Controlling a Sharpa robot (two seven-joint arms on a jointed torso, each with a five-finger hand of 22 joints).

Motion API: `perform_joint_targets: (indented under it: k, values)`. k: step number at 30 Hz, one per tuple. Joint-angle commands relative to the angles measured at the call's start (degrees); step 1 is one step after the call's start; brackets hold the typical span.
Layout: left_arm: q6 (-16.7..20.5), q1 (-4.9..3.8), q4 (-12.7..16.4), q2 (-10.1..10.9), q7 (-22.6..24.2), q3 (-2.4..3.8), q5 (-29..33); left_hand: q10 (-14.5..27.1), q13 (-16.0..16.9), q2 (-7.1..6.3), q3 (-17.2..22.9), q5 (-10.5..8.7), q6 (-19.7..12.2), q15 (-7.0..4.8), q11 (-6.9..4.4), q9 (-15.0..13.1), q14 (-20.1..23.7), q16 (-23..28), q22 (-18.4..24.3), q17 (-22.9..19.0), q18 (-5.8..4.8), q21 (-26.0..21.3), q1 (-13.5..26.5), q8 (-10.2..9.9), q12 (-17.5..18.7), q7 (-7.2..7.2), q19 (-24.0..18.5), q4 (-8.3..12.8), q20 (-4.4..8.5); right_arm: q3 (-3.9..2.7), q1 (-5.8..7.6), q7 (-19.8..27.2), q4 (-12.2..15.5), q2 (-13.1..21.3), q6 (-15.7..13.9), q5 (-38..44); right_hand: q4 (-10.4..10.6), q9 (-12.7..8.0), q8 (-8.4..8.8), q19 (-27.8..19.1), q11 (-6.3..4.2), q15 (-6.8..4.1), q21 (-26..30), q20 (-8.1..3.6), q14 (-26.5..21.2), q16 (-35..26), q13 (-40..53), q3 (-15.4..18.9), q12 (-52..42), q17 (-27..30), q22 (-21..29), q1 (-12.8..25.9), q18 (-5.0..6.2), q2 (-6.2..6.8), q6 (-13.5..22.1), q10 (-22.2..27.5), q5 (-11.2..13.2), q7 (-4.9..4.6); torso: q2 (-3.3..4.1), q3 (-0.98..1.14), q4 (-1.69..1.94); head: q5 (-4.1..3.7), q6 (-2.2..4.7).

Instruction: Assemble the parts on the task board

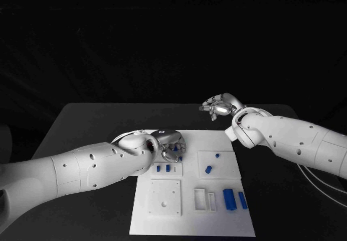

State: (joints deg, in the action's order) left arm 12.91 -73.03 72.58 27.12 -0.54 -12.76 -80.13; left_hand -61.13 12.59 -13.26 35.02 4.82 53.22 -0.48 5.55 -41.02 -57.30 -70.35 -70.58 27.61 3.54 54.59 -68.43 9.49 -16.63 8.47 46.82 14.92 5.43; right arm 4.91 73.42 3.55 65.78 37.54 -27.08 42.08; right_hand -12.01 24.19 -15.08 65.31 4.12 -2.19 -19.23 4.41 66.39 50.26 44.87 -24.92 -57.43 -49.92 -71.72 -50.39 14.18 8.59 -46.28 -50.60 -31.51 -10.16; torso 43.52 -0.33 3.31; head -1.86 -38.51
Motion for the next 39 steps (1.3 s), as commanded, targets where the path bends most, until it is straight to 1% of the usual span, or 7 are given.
perform_joint_targets:
  k: [1,3,7,13,22,32,39]
  values:
    - [-1.11,0.22,-0.67,-0.54,1.06,0.01,-0.90,-0.40,0.15,0.97,-0.30,0.53,-0.19,-0.15,0.16,0.09,-0.39,-0.63,-0.20,0.16,1.64,0.37,-0.31,0.21,0.45,-0.29,0.51,-0.04,0.81,-0.01,-0.02,0.60,0.14,-0.01,0.57,-0.01,-0.27,-0.07,-0.38,0.40,-0.05,0.08,0.21,0.05,-0.26,-0.23,-0.07,0.21,-0.21,-0.07,-0.08,0.38,0.82,-0.14,0.02,0.23,-0.24,-0.30,-0.02,0.01,0.04,-0.06,-0.04]
    - [-1.57,0.36,-1.26,-0.84,1.15,0.00,-0.90,-0.66,0.26,1.83,-0.15,1.13,0.18,-0.64,-0.38,0.16,-0.38,-0.97,-0.40,0.23,1.63,0.49,-0.82,0.48,0.74,-1.06,0.56,0.07,0.94,-0.01,-0.02,0.60,0.17,-0.04,0.58,-0.01,-0.27,-0.07,-0.38,0.41,-0.05,0.08,0.21,0.05,-0.26,-0.23,-0.08,0.21,-0.22,-0.07,-0.09,0.38,0.82,-0.14,0.02,0.23,-0.24,-0.30,-0.02,0.00,0.04,-0.08,-0.07]
    - [-2.53,0.68,-2.09,-1.18,1.31,0.00,-0.89,-1.13,0.45,3.06,-0.05,1.46,0.94,-0.83,-0.56,0.26,-0.40,-1.46,-0.68,0.32,1.55,0.67,-1.11,0.93,1.06,-1.23,0.62,0.15,1.20,-0.02,-0.02,0.62,0.24,-0.08,0.63,-0.01,-0.27,-0.07,-0.39,0.42,-0.05,0.08,0.22,0.05,-0.25,-0.23,-0.09,0.21,-0.23,-0.07,-0.10,0.38,0.82,-0.14,0.02,0.23,-0.24,-0.30,-0.02,-0.01,-0.01,-0.05,-0.08]
    - [-3.03,1.00,-2.86,-1.53,1.56,-0.01,-0.87,-2.11,0.79,4.49,-0.09,1.37,2.43,-0.99,-0.71,0.48,-0.62,-2.65,-1.23,0.64,1.47,1.17,-1.06,1.62,1.40,-1.48,0.93,0.35,1.51,-0.02,-0.01,0.60,0.39,-0.02,0.64,-0.02,-0.27,-0.07,-0.39,0.44,-0.05,0.08,0.22,0.04,-0.24,-0.22,-0.11,0.22,-0.25,-0.08,-0.11,0.39,0.82,-0.14,0.01,0.22,-0.24,-0.30,0.07,0.08,0.00,0.04,-0.14]
    - [-3.48,1.44,-3.26,-2.19,1.98,-0.03,-0.15,-2.56,0.97,5.19,-0.18,1.35,2.66,-0.97,-0.68,0.84,-0.64,-3.20,-1.51,0.71,1.48,1.39,-0.61,1.60,1.73,-1.37,1.13,0.22,1.61,-0.02,-0.01,0.59,0.38,-0.02,0.63,-0.02,-0.28,-0.07,-0.40,0.46,-0.06,0.08,0.23,0.04,-0.24,-0.23,-0.14,0.22,-0.28,-0.09,-0.13,0.39,0.82,-0.15,0.00,0.22,-0.24,-0.29,-0.03,0.05,-0.01,-0.07,-0.32]
    - [-4.59,1.63,-3.32,-2.56,1.93,-0.29,-0.10,-2.38,0.98,4.82,-0.36,1.14,2.24,-0.87,-0.56,1.25,-0.42,-3.33,-1.67,0.61,1.50,1.36,-0.41,1.27,2.30,-1.21,1.00,0.53,1.57,-0.02,-0.01,0.62,0.32,-0.12,0.68,-0.02,-0.29,-0.08,-0.41,0.47,-0.06,0.07,0.25,0.03,-0.23,-0.23,-0.17,0.23,-0.32,-0.10,-0.14,0.38,0.82,-0.14,0.00,0.21,-0.25,-0.29,-0.07,0.05,0.06,-0.13,-0.42]
    - [-4.55,1.63,-3.52,-3.20,1.12,-0.64,-2.07,-2.65,1.11,4.62,-0.48,1.12,1.99,-0.76,-0.43,1.65,-0.65,-3.84,-1.89,0.68,1.63,1.60,-0.34,1.02,2.54,-0.91,1.27,0.64,1.52,-0.02,-0.01,0.62,0.33,-0.15,0.68,-0.02,-0.30,-0.08,-0.42,0.49,-0.06,0.07,0.26,0.02,-0.22,-0.23,-0.20,0.23,-0.34,-0.10,-0.16,0.38,0.82,-0.14,-0.01,0.22,-0.25,-0.29,-0.05,0.03,0.07,-0.17,-0.44]
